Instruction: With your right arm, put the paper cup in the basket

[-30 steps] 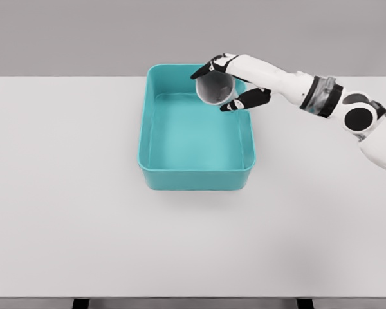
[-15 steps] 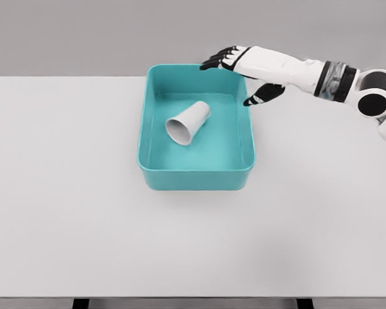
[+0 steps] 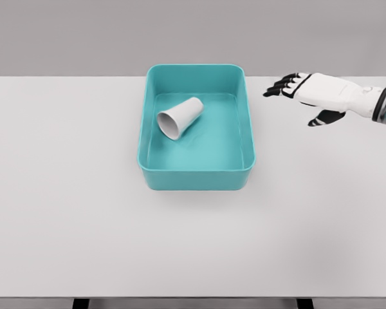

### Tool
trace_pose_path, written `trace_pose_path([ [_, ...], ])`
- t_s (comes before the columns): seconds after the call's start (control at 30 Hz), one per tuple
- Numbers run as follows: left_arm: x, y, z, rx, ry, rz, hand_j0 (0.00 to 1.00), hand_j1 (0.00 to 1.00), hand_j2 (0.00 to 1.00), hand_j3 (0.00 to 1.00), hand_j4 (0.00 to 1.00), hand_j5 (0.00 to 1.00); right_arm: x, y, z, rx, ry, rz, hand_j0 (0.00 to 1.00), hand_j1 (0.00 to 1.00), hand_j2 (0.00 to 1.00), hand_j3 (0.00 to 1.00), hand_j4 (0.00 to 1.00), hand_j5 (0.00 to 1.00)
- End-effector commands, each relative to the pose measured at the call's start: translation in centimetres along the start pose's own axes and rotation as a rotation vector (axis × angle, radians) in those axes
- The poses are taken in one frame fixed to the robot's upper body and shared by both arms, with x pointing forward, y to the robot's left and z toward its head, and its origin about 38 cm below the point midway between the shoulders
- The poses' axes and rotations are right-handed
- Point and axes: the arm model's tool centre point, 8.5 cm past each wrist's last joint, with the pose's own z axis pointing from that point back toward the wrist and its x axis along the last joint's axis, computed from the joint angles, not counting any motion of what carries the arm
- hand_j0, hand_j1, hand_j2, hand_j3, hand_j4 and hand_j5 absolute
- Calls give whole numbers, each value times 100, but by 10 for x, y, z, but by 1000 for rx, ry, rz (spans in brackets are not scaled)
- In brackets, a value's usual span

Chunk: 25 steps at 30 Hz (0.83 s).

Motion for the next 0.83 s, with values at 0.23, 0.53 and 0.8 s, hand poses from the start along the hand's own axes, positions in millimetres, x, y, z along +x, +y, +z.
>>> trace_pose_path([
  [0.23,0,0,0,0,0,-1,100,100,100,100,100,100,-1,4,3,44,9,46,100,100,100,100,100,100],
  [0.53,-1,0,0,1,2,-4,100,100,100,100,100,100,-1,7,3,57,6,48,100,100,100,100,100,100],
  [0.8,9,1,-1,7,-25,6,100,100,100,100,100,100,-5,13,14,79,26,45,100,100,100,100,100,100],
])
